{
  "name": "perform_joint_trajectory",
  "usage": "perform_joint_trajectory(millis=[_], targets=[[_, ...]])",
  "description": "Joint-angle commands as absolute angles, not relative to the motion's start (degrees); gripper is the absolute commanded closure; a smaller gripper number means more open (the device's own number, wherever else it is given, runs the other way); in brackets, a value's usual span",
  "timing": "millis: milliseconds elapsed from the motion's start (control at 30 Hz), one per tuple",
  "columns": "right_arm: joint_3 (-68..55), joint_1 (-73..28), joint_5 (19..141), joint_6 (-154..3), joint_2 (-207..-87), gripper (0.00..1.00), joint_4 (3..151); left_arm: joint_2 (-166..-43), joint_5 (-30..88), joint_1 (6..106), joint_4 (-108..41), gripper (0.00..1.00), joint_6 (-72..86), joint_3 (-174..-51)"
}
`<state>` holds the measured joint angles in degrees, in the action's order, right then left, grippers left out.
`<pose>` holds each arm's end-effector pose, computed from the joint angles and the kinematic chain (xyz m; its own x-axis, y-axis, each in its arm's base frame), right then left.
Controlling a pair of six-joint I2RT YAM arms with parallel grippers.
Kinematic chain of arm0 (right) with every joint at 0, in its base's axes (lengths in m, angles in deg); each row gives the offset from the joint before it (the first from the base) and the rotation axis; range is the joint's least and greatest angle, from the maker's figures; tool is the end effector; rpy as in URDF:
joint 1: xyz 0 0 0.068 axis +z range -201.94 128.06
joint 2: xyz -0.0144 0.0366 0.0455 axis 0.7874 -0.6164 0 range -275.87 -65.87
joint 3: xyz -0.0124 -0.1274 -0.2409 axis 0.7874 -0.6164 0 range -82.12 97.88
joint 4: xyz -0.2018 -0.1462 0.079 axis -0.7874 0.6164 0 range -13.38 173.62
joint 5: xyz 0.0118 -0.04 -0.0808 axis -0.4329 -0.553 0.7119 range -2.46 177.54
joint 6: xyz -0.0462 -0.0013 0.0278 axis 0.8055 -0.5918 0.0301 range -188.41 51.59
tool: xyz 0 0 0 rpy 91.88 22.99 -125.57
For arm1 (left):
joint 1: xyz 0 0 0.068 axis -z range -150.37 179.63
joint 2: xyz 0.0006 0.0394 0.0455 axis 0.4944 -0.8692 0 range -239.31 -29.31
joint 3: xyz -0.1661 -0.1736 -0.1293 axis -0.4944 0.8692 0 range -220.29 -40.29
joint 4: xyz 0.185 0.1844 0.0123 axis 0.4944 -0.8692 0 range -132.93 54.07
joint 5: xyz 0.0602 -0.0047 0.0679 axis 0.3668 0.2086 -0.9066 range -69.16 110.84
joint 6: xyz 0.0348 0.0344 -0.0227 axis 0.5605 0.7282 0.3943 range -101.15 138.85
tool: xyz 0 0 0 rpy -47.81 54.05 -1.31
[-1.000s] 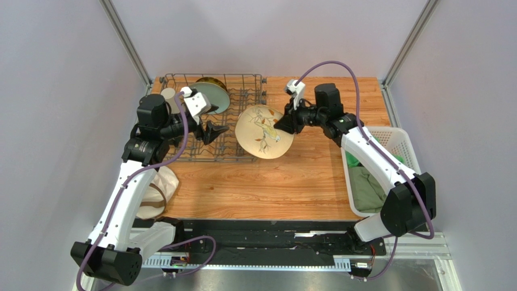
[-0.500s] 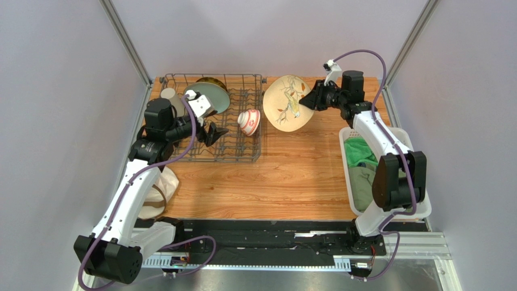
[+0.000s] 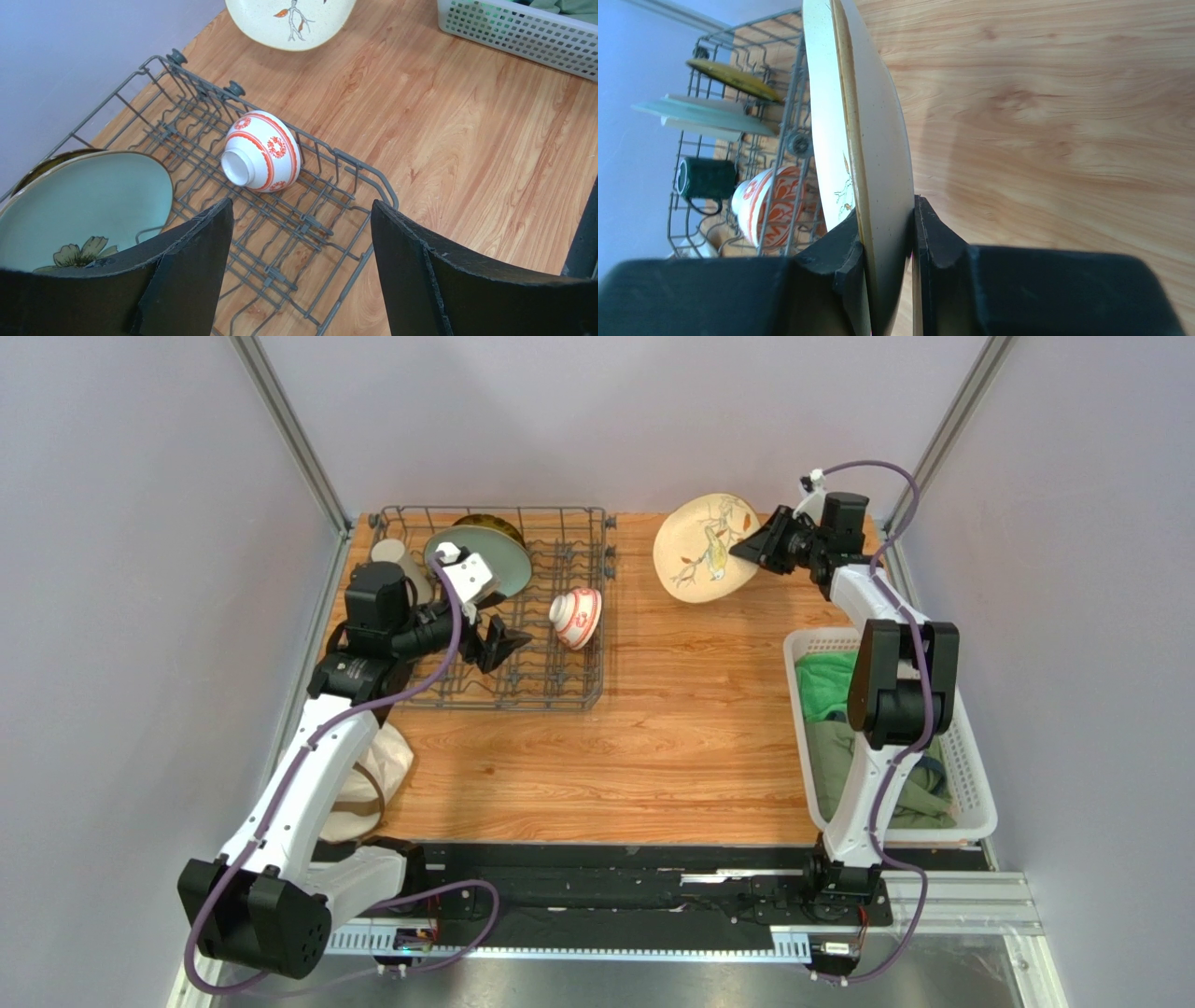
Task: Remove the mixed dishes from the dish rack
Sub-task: Place the plate at the center of the board.
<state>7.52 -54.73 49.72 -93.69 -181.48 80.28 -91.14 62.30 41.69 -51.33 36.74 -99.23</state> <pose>0.4698 -0.0010 0.2477 -0.6575 0.3696 -0.6566 -0.2359 0.7267 0.6452 0.2285 -0.0727 0.3622 -0.0549 0.2472 -0.9674 0.8282 0.5525 0.0942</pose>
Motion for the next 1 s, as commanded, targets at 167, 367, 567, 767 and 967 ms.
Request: perform_joint_trajectory(millis=[167,367,567,767,967], targets=[[17.63,-57.48,44.04,-98.30,-188.56,1.00,72.93,-92.51,62.68,41.94,-48.33,0.21,35.20,-98.03],[19.91,-57.66,43.16,-98.21,-192.77,1.00,74.16,-93.56,62.94,41.94,-48.33,0.21,35.28,-98.39],[22.11,-58.01,41.58,-97.95,-196.03,1.00,75.74,-94.00,63.12,41.94,-48.77,0.21,35.46,-98.39],[23.08,-58.18,39.56,-98.47,-198.32,1.00,76.36,-94.18,63.21,41.94,-49.03,0.21,35.64,-98.30],[22.47,-58.45,37.71,-98.56,-198.85,1.00,76.36,-94.26,63.38,41.94,-49.12,0.21,35.72,-98.21]])
